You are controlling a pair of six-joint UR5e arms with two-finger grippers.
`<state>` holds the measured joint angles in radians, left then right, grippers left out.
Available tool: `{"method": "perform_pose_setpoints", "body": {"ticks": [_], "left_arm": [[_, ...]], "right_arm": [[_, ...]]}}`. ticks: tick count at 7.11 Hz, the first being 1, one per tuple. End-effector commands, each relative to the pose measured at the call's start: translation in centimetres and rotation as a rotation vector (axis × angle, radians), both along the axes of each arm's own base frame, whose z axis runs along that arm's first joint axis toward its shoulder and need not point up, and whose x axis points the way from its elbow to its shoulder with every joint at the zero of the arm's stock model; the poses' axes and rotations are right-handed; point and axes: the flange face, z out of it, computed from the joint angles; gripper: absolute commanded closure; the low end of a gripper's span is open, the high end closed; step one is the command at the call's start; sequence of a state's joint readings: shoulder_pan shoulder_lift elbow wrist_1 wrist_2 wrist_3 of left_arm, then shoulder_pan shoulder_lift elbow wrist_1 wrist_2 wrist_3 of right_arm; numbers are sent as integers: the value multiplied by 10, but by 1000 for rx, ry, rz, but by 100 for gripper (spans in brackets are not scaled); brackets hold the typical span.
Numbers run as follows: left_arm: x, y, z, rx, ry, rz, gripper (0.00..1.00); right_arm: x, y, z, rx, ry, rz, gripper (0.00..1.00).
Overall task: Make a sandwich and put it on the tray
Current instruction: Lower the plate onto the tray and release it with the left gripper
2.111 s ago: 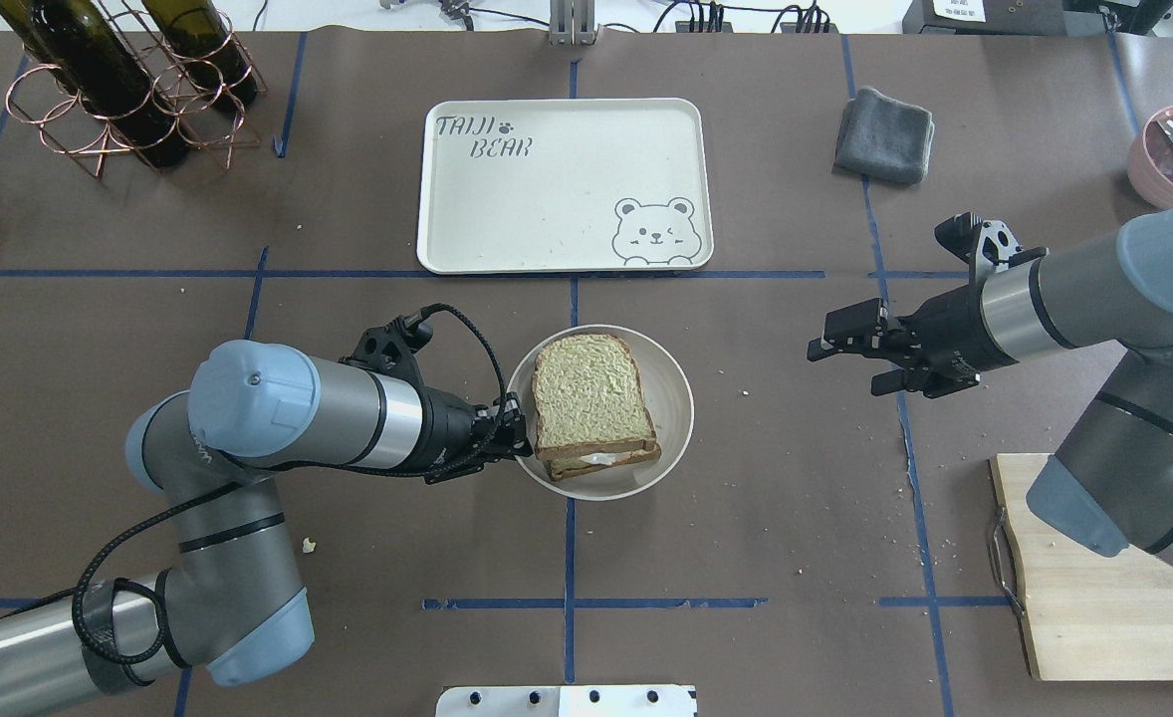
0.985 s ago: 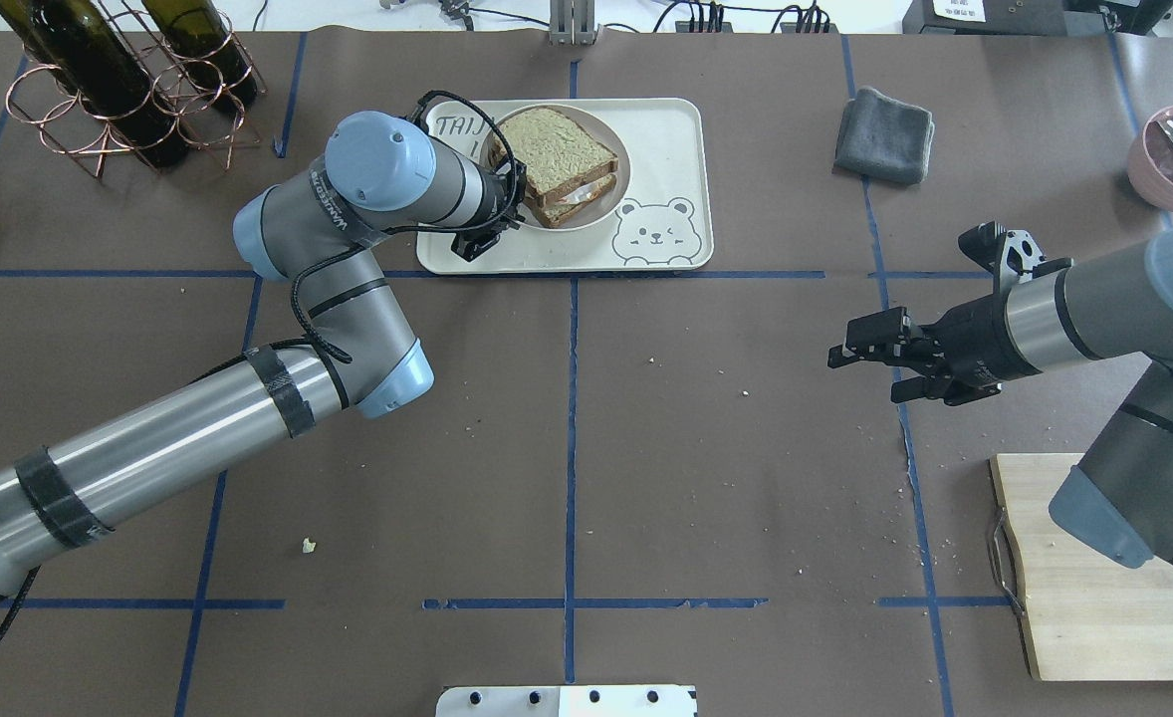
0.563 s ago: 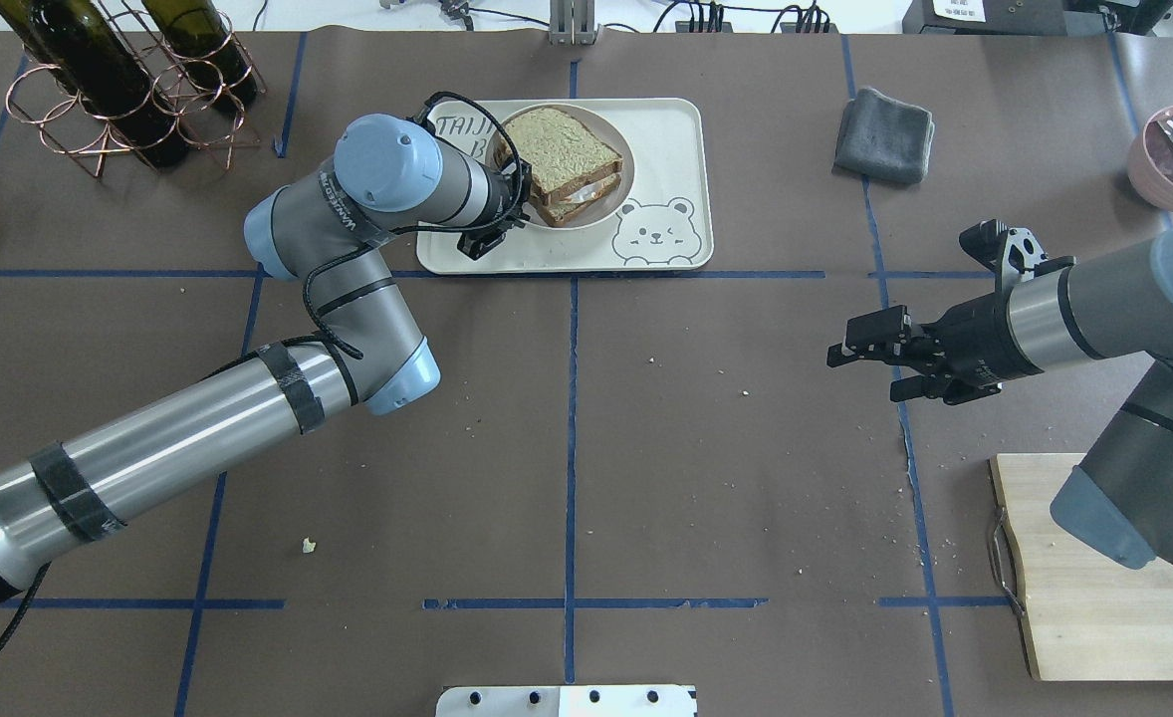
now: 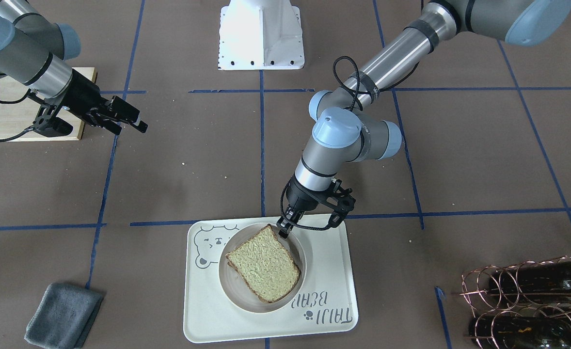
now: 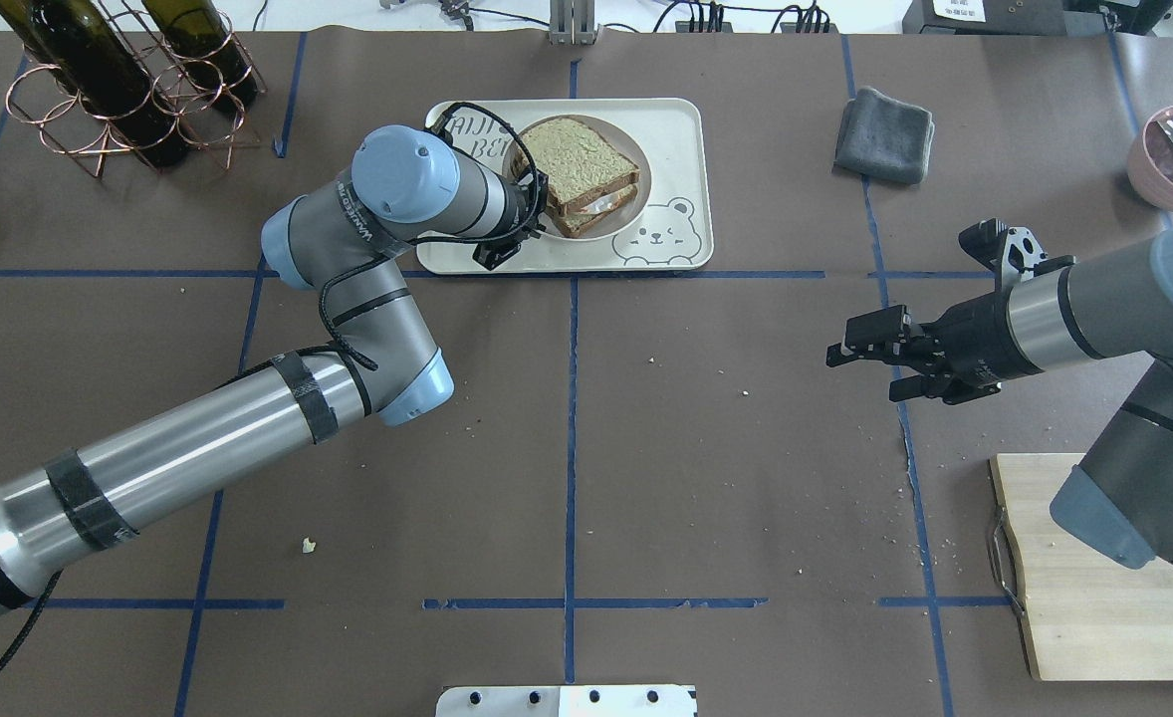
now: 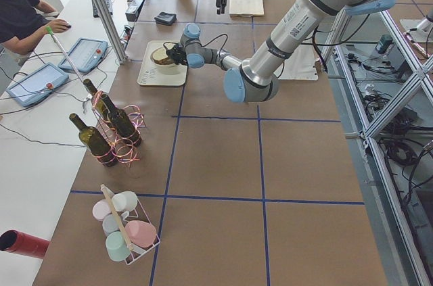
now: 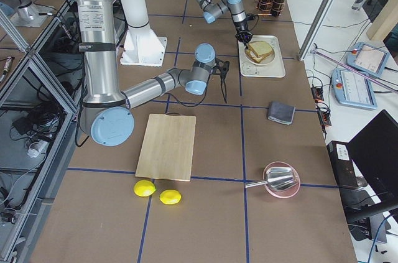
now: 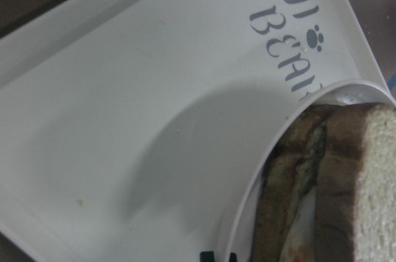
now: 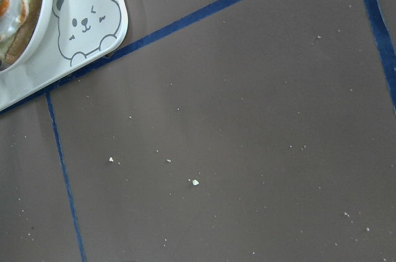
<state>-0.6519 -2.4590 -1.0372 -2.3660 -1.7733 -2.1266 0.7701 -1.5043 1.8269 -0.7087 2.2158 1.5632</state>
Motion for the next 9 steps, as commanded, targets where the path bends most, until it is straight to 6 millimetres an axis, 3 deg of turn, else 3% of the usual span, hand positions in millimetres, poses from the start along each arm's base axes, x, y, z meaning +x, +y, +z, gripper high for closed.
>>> {"method": "perform_pose_setpoints", "body": {"ticks": [1,2,5,6,7,9], "left_arm": [[5,7,4,13,-8,18,67],[2,9,4,44,-17,31,54],[-65,61,28,91,36,78,62],[-100,84,26,100,68,110,63],[-148,115,38,202,56,149,63],[-223,169,108,402,-87,271,62]], "right_arm": [[1,0,0,-1,-1,-2,0],[1,0,0,-2,-1,-2,0],[6,-2,1,-4,-1,3,0],[21,-6,0,-6,0,27,0],[36,-15,8,-26,16,55,0],[81,-37,38,50,137,31,0]]}}
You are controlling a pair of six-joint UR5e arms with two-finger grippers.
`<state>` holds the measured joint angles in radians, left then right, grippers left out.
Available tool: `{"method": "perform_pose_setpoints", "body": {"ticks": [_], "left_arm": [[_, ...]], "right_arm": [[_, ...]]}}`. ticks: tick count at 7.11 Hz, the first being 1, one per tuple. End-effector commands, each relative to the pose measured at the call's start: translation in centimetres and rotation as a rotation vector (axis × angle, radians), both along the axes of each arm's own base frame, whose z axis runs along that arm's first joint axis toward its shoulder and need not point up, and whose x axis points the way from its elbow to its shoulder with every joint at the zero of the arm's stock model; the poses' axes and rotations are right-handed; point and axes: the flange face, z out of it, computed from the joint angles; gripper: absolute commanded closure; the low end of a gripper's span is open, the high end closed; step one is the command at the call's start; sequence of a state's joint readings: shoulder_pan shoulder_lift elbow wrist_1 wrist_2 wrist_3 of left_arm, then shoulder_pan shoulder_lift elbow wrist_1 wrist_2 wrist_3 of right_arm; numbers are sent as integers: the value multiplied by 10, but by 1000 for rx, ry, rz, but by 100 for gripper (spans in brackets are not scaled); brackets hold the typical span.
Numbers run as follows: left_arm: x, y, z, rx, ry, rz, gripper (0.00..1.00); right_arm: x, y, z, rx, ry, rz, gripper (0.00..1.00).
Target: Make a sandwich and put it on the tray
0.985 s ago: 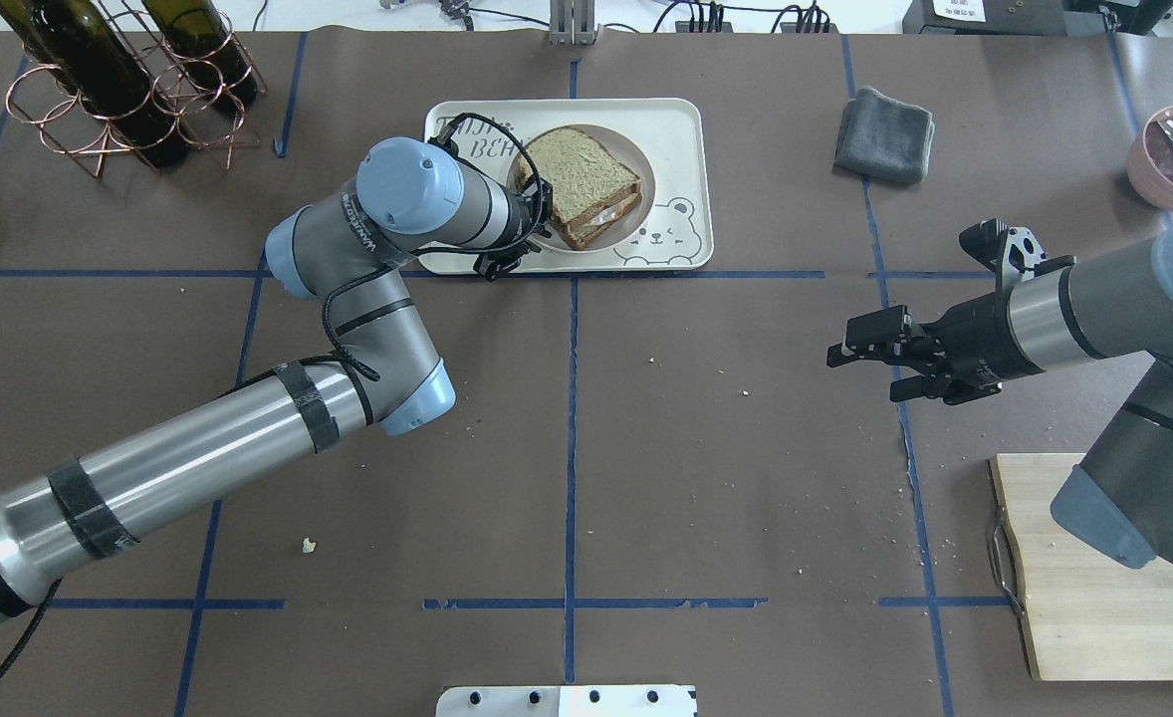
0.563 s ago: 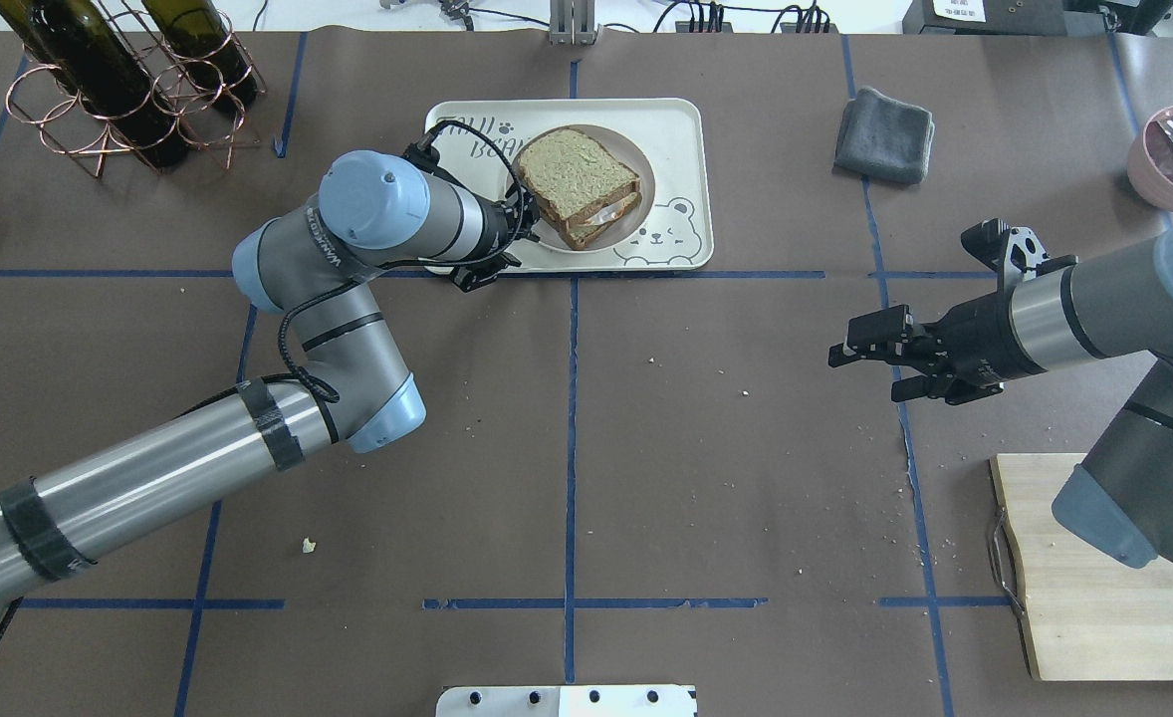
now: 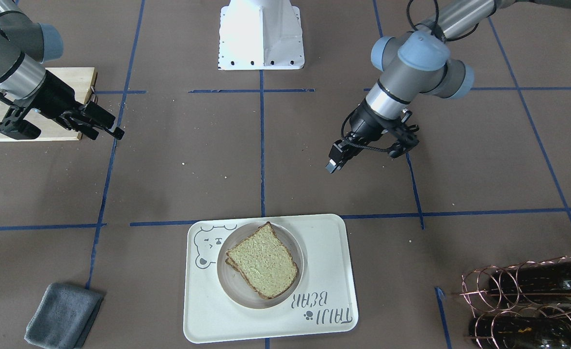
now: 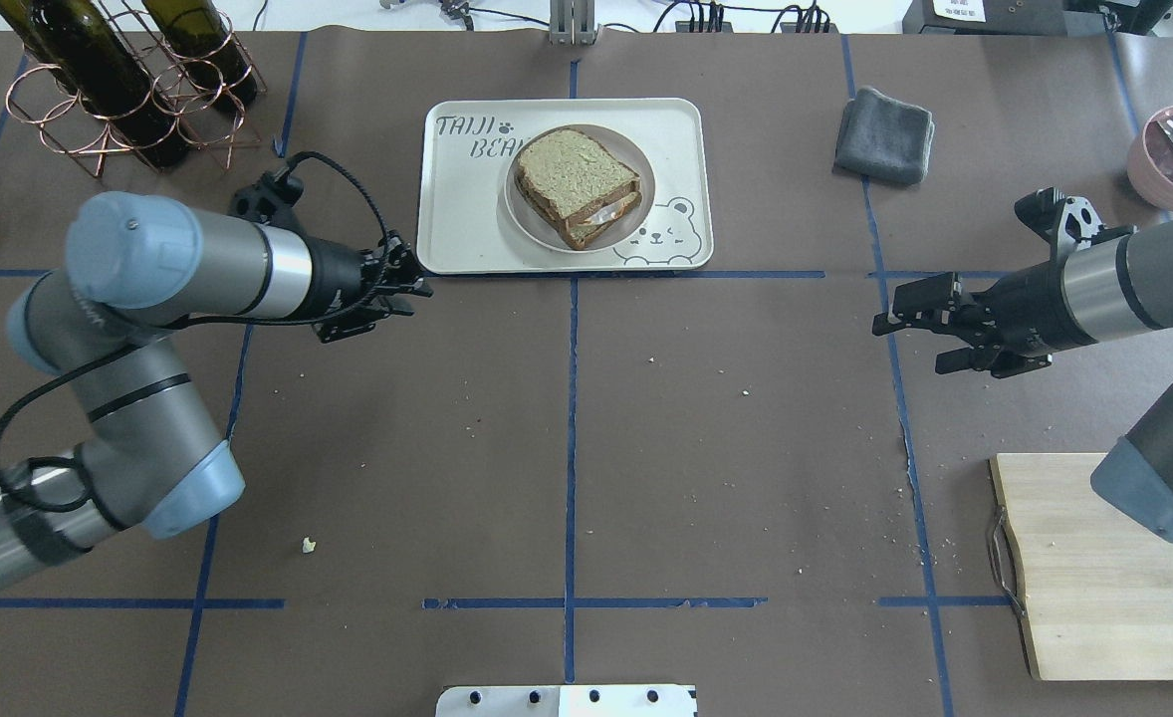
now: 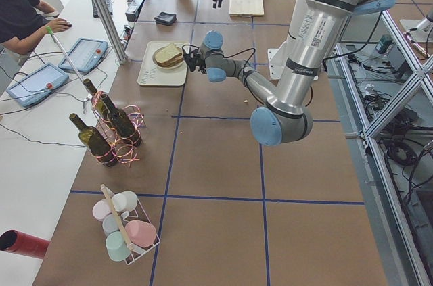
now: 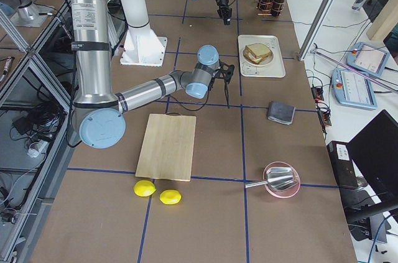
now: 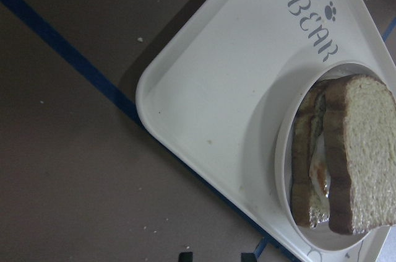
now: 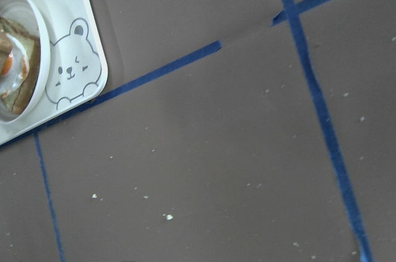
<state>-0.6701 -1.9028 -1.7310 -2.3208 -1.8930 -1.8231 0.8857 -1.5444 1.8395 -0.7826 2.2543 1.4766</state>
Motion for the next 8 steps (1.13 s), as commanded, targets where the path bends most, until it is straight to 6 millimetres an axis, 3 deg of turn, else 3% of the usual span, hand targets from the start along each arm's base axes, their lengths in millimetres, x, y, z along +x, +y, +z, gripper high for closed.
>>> {"method": "perform_pose_setpoints", "body": {"ticks": [1,2,4,5,6,8], "left_arm": [[-82,52,82,266,-190,145,62],[-136,50,121,387,-270,203,59],[-263,60,206,573,-382,316,57],[-328,56,242,669,-468,332,57],[-368,52,269,716,-546,346,57],[-473,50,282,641,-576,379,57]], "right_arm": [[73,-24,38,119,123,-53,0],[124,-33,58,163,166,-79,0],[200,-45,85,264,265,-151,0],[235,-42,99,298,311,-197,0],[262,-37,103,324,339,-249,0],[307,-22,113,348,361,-347,0]]}}
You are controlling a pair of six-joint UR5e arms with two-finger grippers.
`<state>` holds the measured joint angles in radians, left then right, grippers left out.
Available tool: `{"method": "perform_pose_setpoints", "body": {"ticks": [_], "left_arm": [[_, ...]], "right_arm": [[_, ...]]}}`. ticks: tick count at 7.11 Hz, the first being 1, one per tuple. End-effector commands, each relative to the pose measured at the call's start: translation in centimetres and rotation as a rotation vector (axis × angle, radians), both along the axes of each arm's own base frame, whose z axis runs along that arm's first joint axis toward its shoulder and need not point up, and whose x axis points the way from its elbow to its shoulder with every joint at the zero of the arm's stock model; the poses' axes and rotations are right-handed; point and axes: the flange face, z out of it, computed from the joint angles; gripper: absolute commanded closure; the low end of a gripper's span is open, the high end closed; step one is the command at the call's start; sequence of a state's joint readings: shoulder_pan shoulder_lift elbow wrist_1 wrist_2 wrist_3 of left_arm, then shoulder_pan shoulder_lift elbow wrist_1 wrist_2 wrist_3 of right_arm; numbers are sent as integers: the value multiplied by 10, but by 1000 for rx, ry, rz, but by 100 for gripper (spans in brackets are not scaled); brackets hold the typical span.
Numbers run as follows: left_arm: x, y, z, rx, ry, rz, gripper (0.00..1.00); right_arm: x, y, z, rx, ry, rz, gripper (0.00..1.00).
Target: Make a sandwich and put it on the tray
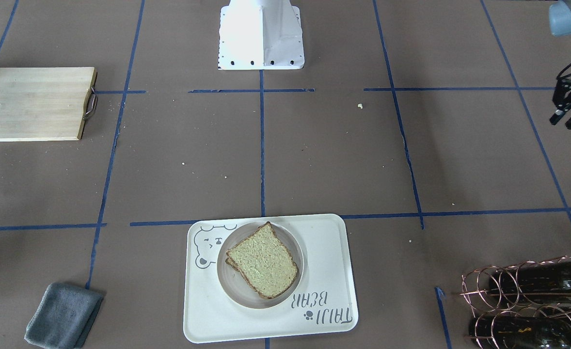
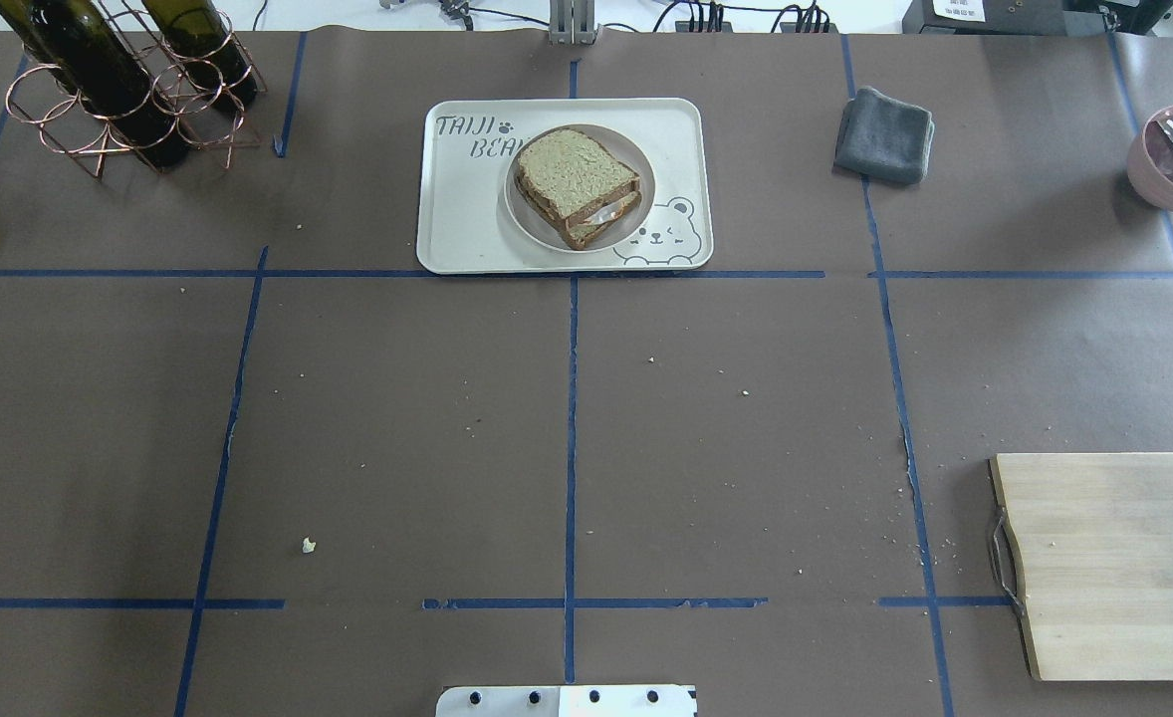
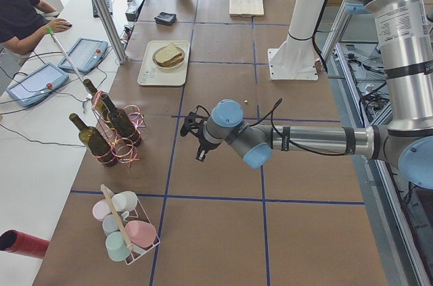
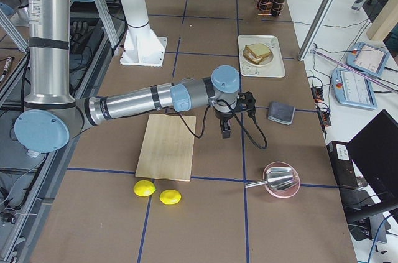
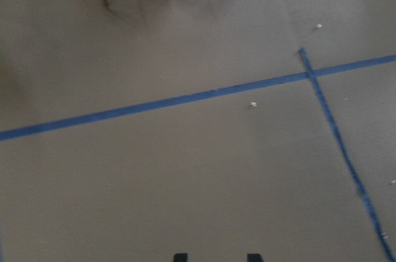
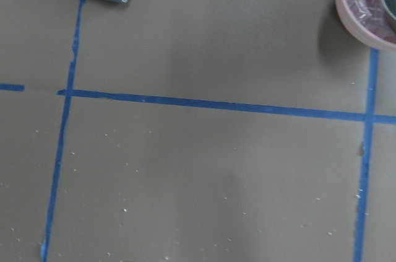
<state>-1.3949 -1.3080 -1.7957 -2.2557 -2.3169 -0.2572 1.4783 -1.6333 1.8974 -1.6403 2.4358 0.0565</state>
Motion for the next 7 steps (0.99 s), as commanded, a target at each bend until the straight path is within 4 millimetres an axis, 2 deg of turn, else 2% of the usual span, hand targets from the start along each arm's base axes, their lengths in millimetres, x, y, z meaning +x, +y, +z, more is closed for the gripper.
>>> {"method": "perform_pose_setpoints", "body": {"ticks": [1,3,4,5,6,7], "left_arm": [[-93,-15,-16,-37,-37,-6,56],[-97,-6,-43,-108,-48,21,54],[-100,-4,-36,-196,-43,16,40],[-100,-6,-33,-223,-43,17,0],[-99,-1,-23,-240,-42,19,0],[-91,7,-13,-266,-48,40,0]], "right_arm": [[44,16,15,14,44,-92,0],[51,27,35,-31,120,-97,0],[50,36,49,-62,111,-93,0],[47,53,68,-102,111,-102,0],[38,54,71,-114,111,-118,0],[36,64,80,-135,104,-125,0]]}}
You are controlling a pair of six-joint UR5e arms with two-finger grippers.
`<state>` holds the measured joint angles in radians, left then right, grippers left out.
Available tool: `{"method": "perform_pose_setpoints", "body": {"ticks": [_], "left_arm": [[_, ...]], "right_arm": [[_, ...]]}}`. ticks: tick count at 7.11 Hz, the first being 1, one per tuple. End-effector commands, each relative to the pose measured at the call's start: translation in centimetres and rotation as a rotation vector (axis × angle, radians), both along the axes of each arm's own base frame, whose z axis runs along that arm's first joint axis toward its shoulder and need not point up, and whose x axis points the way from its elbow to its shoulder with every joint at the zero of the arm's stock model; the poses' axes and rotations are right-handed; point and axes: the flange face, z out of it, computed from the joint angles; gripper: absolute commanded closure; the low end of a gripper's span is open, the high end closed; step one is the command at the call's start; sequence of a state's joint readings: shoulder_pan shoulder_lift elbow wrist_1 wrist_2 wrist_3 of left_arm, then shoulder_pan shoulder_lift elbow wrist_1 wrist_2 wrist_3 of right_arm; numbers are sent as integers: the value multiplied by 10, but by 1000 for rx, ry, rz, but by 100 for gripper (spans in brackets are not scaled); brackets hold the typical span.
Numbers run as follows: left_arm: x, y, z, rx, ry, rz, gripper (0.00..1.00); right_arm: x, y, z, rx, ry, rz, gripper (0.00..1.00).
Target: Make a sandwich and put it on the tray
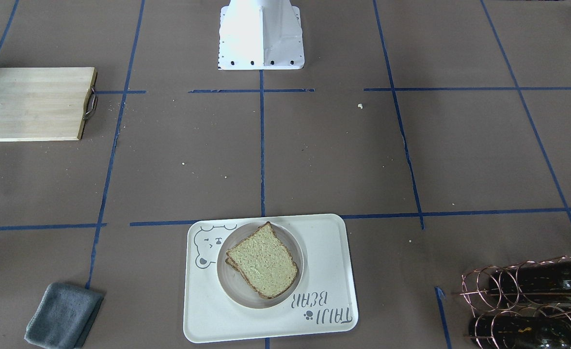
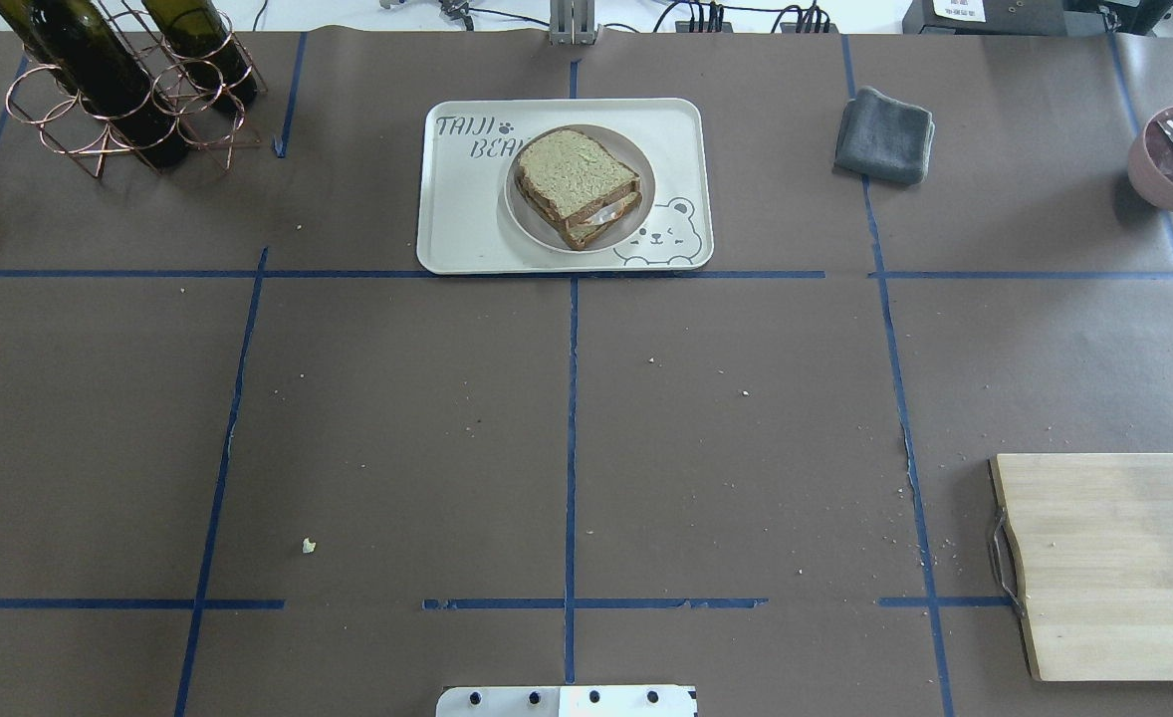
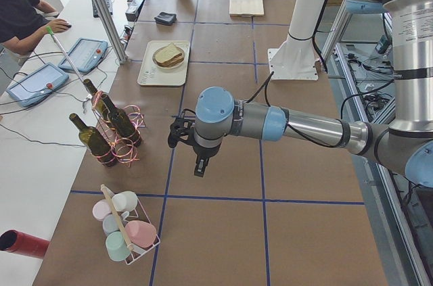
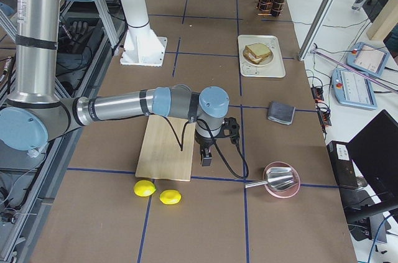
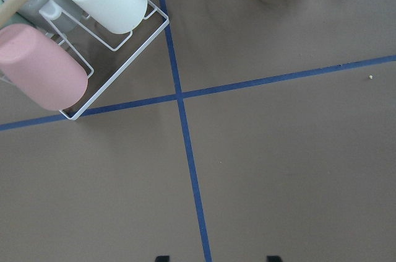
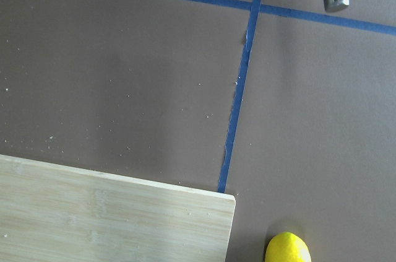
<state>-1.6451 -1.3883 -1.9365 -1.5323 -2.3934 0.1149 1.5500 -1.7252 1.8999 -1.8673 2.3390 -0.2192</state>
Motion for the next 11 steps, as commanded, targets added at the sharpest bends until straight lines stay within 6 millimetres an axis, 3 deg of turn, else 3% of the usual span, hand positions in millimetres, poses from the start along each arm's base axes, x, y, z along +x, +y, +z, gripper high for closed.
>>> {"method": "perform_pose_setpoints", "body": {"ticks": [1,2,3,5,7,9,11], "left_arm": [[24,5,26,-57,-65,62,0],[26,7,28,-60,-64,69,0],[28,14,51,-109,-57,77,0],[31,15,60,-120,-22,79,0],[27,3,57,-116,-50,71,0],[27,-7,47,-95,-49,70,0],[27,-12,36,-70,-49,64,0]], "right_arm": [[-7,13,12,-27,-31,-8,0],[-7,12,12,-25,-33,-6,0],[-9,9,13,-20,-54,-2,0],[-10,2,23,-1,-70,10,0],[-10,2,25,-8,-70,11,0],[-13,-7,40,10,-70,10,0],[-14,-14,27,16,-70,85,0]]}}
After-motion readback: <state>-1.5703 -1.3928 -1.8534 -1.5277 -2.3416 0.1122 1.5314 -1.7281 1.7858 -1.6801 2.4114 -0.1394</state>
